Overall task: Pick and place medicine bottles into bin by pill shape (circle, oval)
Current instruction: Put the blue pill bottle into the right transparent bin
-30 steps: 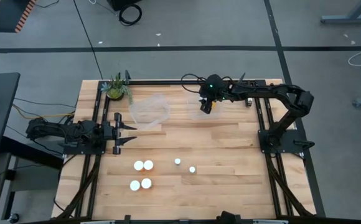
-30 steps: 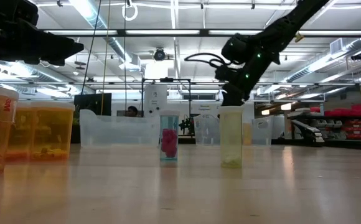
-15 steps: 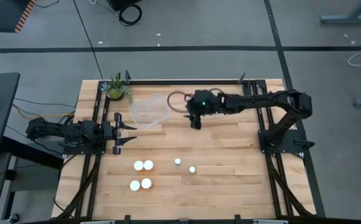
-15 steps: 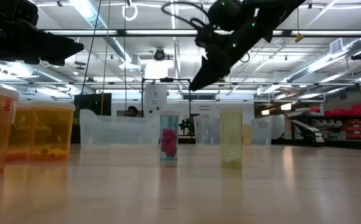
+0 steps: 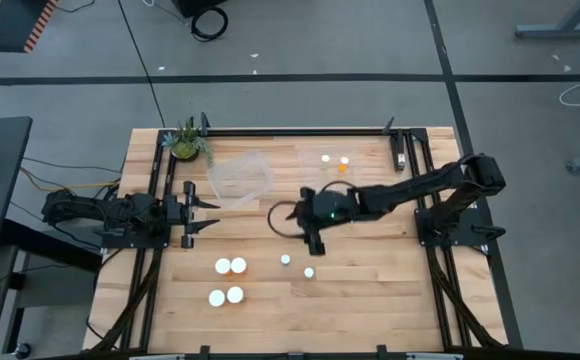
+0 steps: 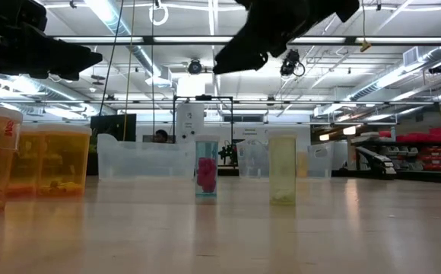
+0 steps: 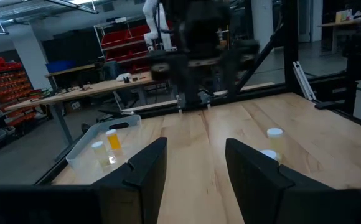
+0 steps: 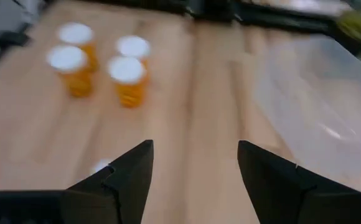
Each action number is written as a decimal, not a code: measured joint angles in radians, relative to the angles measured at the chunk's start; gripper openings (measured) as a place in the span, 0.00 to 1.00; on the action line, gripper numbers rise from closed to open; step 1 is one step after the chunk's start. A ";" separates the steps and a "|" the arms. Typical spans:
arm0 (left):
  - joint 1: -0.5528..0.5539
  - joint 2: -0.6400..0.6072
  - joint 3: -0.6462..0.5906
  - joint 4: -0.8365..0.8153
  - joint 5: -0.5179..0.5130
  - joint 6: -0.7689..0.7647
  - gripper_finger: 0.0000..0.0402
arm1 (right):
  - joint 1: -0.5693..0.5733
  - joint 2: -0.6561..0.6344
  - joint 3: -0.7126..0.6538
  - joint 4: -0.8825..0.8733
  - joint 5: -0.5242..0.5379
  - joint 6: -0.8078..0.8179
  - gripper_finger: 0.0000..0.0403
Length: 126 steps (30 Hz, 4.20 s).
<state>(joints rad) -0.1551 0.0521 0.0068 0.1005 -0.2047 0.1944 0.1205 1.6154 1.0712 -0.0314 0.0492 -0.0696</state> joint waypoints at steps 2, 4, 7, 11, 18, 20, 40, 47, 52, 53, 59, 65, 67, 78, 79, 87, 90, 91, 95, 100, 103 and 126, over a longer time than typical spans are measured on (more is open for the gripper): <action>0.000 0.000 0.000 0.000 0.000 0.000 0.43 | 0.036 0.035 0.000 0.043 -0.010 0.013 0.60; 0.000 0.000 0.000 0.000 0.000 0.000 0.43 | 0.066 0.087 0.000 0.082 -0.028 0.023 0.60; 0.000 0.000 0.000 0.000 0.000 0.000 0.43 | 0.100 0.169 0.028 0.071 -0.031 0.025 0.60; 0.000 0.000 0.000 0.001 0.000 0.000 0.43 | 0.113 0.249 0.129 -0.015 -0.030 0.018 0.60; 0.000 0.000 0.000 0.000 0.000 0.000 0.43 | 0.113 0.331 0.260 -0.160 -0.021 -0.044 0.60; 0.000 0.000 0.000 0.000 0.000 0.000 0.43 | 0.111 0.341 0.265 -0.162 -0.022 -0.054 0.60; 0.000 0.000 0.000 0.000 0.000 0.000 0.43 | 0.089 0.356 0.258 -0.272 -0.028 -0.053 0.53; 0.000 0.000 0.000 0.000 0.000 0.000 0.43 | 0.089 0.356 0.218 -0.254 -0.031 -0.046 0.42; 0.000 0.000 0.000 0.000 0.000 0.000 0.43 | 0.089 0.356 0.215 -0.233 -0.032 -0.036 0.37; 0.000 0.000 0.000 0.000 0.000 0.000 0.43 | 0.089 0.356 0.215 -0.231 -0.032 -0.036 0.36; 0.000 0.000 0.000 0.000 0.000 0.000 0.43 | 0.089 0.356 0.215 -0.223 -0.033 -0.036 0.33; 0.000 0.000 0.000 0.000 0.000 0.000 0.43 | 0.089 0.356 0.215 -0.223 -0.036 -0.036 0.32; 0.000 0.000 0.000 0.000 0.000 0.000 0.43 | 0.089 0.356 0.215 -0.223 -0.036 -0.036 0.32; 0.000 0.000 0.000 0.000 0.000 0.000 0.43 | 0.068 0.356 0.215 -0.222 -0.036 -0.030 0.31; 0.000 0.000 0.000 0.000 0.000 0.000 0.43 | 0.067 0.356 0.215 -0.222 -0.036 -0.029 0.30; 0.000 0.000 0.000 0.000 0.000 0.000 0.43 | 0.053 0.356 0.215 -0.219 -0.037 -0.029 0.26; 0.000 0.000 0.000 0.000 0.000 0.000 0.43 | 0.048 0.356 0.215 -0.219 -0.038 -0.028 0.27; 0.000 0.000 0.000 0.000 0.000 0.000 0.43 | 0.045 0.356 0.215 -0.219 -0.038 -0.030 0.27; 0.000 0.000 0.000 0.000 0.000 0.000 0.43 | 0.041 0.340 0.215 -0.227 -0.039 -0.031 0.26; 0.000 0.000 0.000 0.002 0.000 0.000 0.43 | 0.030 0.296 0.215 -0.266 -0.043 -0.036 0.26; 0.000 0.000 0.000 0.002 0.000 0.000 0.43 | 0.022 0.266 0.214 -0.298 -0.042 -0.035 0.26; 0.000 0.000 0.000 0.000 0.000 0.000 0.43 | -0.133 0.020 0.214 -0.562 0.056 -0.063 0.26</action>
<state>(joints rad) -0.1551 0.0521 0.0071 0.1007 -0.2047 0.1944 -0.0121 1.6351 1.2854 -0.5931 0.1051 -0.1328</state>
